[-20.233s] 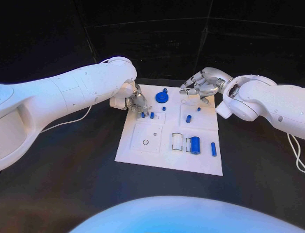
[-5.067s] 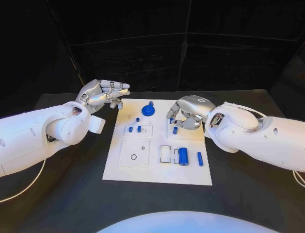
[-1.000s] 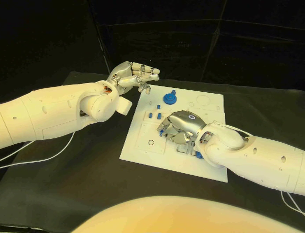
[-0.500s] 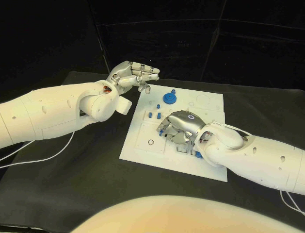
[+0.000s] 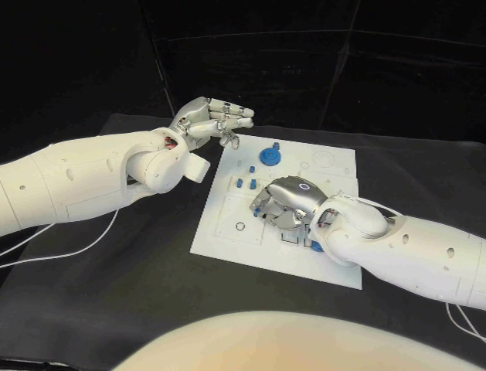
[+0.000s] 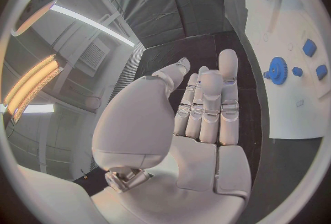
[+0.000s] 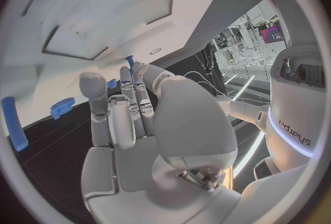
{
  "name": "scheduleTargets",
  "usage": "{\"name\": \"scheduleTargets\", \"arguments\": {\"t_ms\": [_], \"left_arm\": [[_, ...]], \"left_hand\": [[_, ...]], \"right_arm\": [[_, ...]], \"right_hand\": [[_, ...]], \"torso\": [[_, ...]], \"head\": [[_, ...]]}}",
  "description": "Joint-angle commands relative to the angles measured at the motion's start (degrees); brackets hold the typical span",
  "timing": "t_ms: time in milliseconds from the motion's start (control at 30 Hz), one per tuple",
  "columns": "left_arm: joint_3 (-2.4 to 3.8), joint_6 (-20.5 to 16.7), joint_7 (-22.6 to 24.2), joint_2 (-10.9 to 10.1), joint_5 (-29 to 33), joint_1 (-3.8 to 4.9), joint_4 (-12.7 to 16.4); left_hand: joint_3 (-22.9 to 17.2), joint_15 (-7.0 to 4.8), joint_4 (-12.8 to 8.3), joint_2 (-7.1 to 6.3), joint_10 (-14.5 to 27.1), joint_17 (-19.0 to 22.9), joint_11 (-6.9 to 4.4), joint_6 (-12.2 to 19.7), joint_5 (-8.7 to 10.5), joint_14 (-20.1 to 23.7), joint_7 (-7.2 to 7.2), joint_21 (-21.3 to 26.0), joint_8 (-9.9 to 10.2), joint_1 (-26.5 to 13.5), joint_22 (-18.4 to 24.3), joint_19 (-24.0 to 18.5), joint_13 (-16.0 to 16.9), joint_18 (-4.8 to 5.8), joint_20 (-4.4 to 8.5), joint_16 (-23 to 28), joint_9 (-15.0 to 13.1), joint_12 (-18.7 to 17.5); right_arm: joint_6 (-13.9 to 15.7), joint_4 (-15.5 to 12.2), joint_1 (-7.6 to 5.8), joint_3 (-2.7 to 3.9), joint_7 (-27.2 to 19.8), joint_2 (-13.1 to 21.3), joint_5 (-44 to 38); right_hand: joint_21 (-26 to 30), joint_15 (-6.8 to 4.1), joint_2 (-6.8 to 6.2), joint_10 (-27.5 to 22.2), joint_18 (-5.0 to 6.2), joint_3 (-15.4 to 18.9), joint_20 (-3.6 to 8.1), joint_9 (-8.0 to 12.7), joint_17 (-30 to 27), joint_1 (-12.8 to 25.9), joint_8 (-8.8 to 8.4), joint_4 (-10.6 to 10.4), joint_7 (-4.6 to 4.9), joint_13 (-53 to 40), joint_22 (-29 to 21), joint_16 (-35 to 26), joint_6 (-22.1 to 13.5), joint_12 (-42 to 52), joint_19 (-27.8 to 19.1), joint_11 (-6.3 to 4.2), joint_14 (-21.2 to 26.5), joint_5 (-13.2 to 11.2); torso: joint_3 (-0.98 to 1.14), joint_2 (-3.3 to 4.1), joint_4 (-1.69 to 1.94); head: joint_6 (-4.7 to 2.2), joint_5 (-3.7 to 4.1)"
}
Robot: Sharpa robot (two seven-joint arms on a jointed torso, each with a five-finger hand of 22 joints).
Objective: Assemble the parts on the task board
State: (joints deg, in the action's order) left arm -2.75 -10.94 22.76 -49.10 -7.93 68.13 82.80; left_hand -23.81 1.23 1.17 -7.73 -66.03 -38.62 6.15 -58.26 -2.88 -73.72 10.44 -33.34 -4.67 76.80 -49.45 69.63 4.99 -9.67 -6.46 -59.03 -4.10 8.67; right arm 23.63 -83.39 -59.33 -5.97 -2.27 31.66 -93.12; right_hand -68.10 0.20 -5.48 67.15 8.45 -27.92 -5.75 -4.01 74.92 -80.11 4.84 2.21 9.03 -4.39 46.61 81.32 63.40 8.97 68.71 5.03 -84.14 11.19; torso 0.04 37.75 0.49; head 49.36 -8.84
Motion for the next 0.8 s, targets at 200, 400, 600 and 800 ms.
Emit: {"name": "scheduleTargets", "arguments": {"t_ms": [200,400,600,800], "left_arm": [[0.04,0.62,0.26,0.03,0.22,0.08,0.12],[0.04,0.61,0.25,-0.03,0.22,0.08,0.14],[0.04,0.67,0.16,-0.05,0.22,0.08,0.15],[0.04,0.72,0.11,-0.05,0.22,0.08,0.17]], "left_hand": [[0.36,-0.08,-0.09,0.55,0.49,0.06,0.06,0.18,0.15,0.48,0.23,0.35,0.2,0.16,0.07,-0.23,0.06,-0.7,-0.29,0.18,0.07,0.21],[0.36,-0.08,-0.09,0.55,0.49,0.06,0.06,0.18,0.15,0.48,0.23,0.35,0.2,0.16,0.07,-0.23,0.06,-0.7,-0.29,0.18,0.07,0.21],[0.36,-0.08,-0.09,0.55,0.49,0.06,0.06,0.18,0.15,0.48,0.23,0.35,0.2,0.16,0.07,-0.23,0.06,-0.7,-0.29,0.18,0.07,0.21],[0.52,-0.04,-0.09,0.64,0.65,0.25,0.09,0.29,0.15,0.57,0.27,0.49,0.19,0.2,0.18,-0.19,0.1,-0.71,-0.33,0.23,0.09,0.32]], "right_arm": [[-3.83,0.14,-0.05,-0.02,2.9,-0.35,-2.07],[-4.73,0.21,-0.05,-0.03,3.43,-0.45,-2.44],[-3.96,0.27,-0.05,-0.03,3.19,-0.52,-2.43],[-0.64,0.13,-0.05,-0.04,2.64,-0.35,-1.86]], "right_hand": [[0.25,0.06,-0.38,-0.44,-0.33,0.64,-0.39,0.01,1.77,1.36,-0.51,-0.31,0.08,0.36,-0.54,0.14,0.05,-0.9,-0.35,0.06,-3.26,-0.46],[0.31,0.13,-0.54,-0.58,-0.32,0.86,-0.46,0.03,1.66,1.68,-0.61,-0.38,0.12,0.42,-0.63,0.08,-0.06,-1.09,-0.43,0.13,-3.23,-0.48],[1.21,0.85,-1.29,-3.42,-0.12,1.47,-0.93,0.29,0.97,2.63,-1.33,-0.61,0.91,0.8,-2.09,-0.34,-1.86,-2.93,-1.37,0.99,-2.98,-0.52],[2.34,1.58,-2.08,-7.08,0.2,2.39,-1.76,0.4,0.31,3.0,-1.42,-0.49,1.37,0.73,-3.79,-0.75,-5.98,-4.15,-2.39,1.88,-2.68,-0.47]], "torso": [[-0.03,0.0,0.05],[-0.03,-0.01,0.03],[-0.02,0.01,-0.07],[-0.02,-0.03,0.0]], "head": [[0.12,0.11],[0.2,0.11],[0.13,0.16],[-0.11,0.39]]}}
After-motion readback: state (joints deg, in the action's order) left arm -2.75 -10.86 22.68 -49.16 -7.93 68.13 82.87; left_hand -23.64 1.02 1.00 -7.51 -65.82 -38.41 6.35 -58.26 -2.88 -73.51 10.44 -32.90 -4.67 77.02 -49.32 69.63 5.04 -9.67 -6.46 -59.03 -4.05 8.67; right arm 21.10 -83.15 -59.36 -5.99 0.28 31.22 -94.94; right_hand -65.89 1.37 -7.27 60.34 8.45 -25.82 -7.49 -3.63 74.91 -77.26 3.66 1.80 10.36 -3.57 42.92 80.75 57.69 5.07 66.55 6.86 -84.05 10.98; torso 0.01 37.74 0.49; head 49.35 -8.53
